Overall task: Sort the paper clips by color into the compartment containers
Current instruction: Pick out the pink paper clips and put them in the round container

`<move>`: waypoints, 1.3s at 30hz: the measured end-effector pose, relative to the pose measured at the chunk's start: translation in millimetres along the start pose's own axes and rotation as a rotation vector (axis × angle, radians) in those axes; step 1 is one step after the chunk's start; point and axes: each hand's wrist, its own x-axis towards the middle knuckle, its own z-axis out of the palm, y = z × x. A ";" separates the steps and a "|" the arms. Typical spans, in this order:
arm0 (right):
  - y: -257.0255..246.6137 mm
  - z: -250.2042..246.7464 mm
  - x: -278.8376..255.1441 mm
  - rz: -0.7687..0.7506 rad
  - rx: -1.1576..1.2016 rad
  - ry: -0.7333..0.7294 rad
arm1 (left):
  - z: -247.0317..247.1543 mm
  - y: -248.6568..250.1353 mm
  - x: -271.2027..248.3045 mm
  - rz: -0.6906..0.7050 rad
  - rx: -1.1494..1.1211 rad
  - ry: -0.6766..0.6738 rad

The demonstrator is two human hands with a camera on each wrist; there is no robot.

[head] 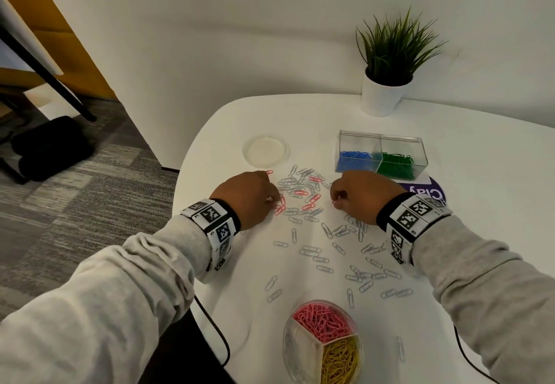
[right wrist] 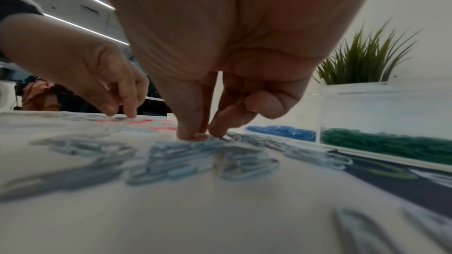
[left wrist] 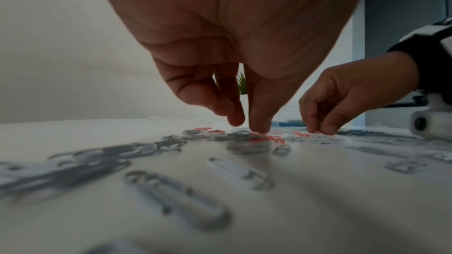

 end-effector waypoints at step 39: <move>-20.1 -4.2 13.5 -0.006 0.003 -0.090 | -15.4 11.8 5.1 -0.147 -0.422 -0.131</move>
